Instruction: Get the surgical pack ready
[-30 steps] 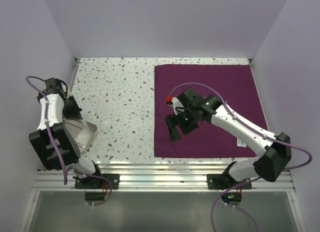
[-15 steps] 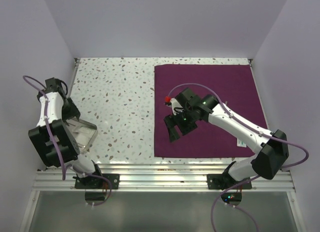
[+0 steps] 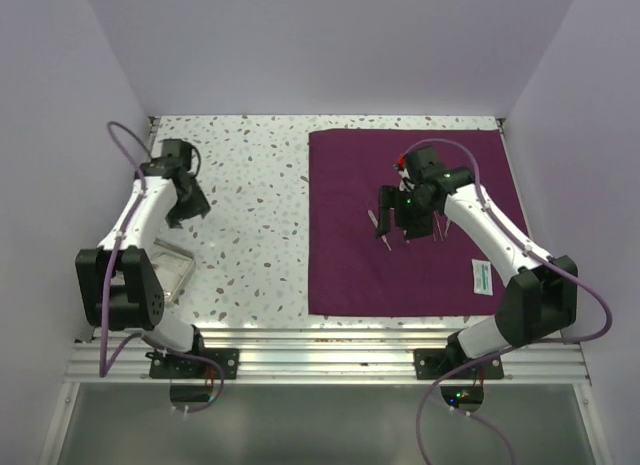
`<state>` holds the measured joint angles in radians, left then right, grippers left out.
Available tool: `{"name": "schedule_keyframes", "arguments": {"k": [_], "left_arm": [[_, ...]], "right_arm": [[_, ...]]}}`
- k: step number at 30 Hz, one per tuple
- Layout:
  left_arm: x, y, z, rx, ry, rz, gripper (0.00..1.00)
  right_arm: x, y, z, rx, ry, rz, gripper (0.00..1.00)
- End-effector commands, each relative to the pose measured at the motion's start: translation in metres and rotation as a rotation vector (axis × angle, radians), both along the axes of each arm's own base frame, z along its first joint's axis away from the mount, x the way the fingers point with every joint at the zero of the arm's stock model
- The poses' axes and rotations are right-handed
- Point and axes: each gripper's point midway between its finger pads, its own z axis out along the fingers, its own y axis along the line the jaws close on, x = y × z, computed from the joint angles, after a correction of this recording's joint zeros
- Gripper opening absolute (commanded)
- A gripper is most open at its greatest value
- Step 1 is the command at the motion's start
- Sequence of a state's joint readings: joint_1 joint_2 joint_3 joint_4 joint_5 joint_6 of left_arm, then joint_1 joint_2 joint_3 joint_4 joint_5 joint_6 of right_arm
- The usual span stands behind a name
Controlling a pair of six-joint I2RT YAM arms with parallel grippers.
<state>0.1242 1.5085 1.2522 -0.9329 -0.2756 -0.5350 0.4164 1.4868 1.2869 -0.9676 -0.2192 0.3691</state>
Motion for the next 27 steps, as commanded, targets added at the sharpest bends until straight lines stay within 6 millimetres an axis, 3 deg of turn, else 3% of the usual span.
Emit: {"name": "schedule_keyframes", "arguments": {"k": [1, 2, 4, 8, 12, 14, 18, 21, 27], "left_arm": [[0.041, -0.066, -0.001, -0.076, -0.091, -0.146, 0.59], [0.046, -0.093, 0.000, -0.086, -0.102, -0.225, 0.59], [0.054, -0.122, 0.000, -0.112, -0.121, -0.317, 0.59], [0.054, -0.192, 0.001, -0.213, -0.173, -0.526, 0.59], [0.045, -0.216, -0.005, -0.253, -0.173, -0.620, 0.59], [0.040, -0.221, -0.012, -0.279, -0.168, -0.647, 0.59], [0.034, -0.227, -0.028, -0.316, -0.136, -0.688, 0.59], [0.031, -0.230, -0.037, -0.333, -0.115, -0.702, 0.58], [0.033, -0.238, -0.043, -0.364, -0.127, -0.736, 0.59]], "right_arm": [[0.028, -0.052, -0.005, -0.161, -0.080, -0.217, 0.77], [0.031, -0.077, -0.011, -0.219, -0.076, -0.282, 0.76], [0.033, -0.111, -0.015, -0.316, -0.092, -0.362, 0.75], [0.019, -0.177, -0.038, -0.397, -0.022, -0.481, 0.75], [0.005, -0.224, -0.051, -0.426, 0.062, -0.507, 0.80], [0.009, -0.241, -0.053, -0.470, 0.062, -0.487, 0.85], [0.013, -0.256, -0.070, -0.488, 0.130, -0.321, 0.88], [0.018, -0.245, -0.076, -0.418, 0.123, -0.238, 0.89], [-0.003, -0.260, -0.087, -0.406, 0.158, -0.194, 0.93]]}}
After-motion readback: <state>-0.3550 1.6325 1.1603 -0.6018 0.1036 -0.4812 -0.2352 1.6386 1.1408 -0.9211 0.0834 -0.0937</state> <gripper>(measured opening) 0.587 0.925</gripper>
